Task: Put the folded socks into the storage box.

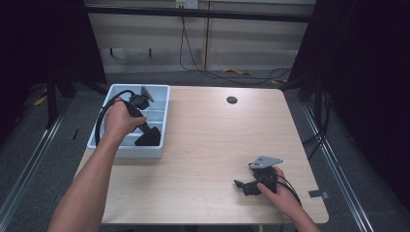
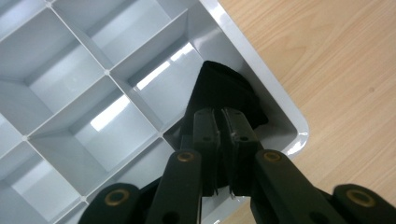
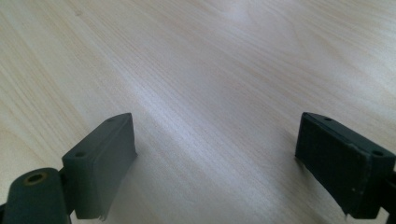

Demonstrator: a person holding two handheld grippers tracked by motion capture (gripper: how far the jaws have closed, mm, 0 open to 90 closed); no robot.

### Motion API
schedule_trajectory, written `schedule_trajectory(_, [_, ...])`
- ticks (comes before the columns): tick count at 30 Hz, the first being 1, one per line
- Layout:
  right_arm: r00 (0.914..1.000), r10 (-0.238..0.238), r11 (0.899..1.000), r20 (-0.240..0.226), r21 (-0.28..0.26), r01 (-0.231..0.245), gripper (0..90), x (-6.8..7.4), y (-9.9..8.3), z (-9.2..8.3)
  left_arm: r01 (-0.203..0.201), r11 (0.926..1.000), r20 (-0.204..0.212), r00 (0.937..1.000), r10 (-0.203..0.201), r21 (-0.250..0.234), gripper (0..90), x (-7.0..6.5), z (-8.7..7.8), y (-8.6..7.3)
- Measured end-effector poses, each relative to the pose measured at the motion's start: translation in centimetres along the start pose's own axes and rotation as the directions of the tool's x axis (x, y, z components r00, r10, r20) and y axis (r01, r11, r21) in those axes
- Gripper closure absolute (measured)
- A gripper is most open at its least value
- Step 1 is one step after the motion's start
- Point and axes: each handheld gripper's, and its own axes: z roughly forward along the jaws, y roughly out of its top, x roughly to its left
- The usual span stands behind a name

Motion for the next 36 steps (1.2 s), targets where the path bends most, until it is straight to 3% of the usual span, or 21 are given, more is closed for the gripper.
schedule_trajectory(11, [1.0, 0.0, 1.0, 0.0, 0.0, 0.0, 11.3, 0.0, 0.0, 0.0, 0.013, 0.9999, -0.028, 0.9995, -0.012, 0.011, 83.4, 0.7, 1.1, 0.7])
schedule_trajectory(24, [1.0, 0.0, 1.0, -0.004, 0.0, 0.0, 11.3, 0.0, 0.0, 0.0, -0.005, 0.9994, 0.047, 0.9989, 0.004, 0.036, 84.8, -0.6, 3.3, 0.0])
schedule_trajectory(31, [1.0, -0.001, 1.0, -0.004, 0.0, 0.001, 11.3, 0.0, 0.0, 0.0, -0.029, 0.996, 0.038, 0.9989, 0.026, 0.085, 88.1, -1.2, 4.6, 0.0])
schedule_trajectory(36, [1.0, 0.0, 1.0, -0.005, 0.002, 0.0, 11.3, 0.1, 0.0, 0.0, -0.024, 0.9946, 0.046, 0.9987, 0.019, 0.101, 89.7, -1.3, 5.9, -0.3])
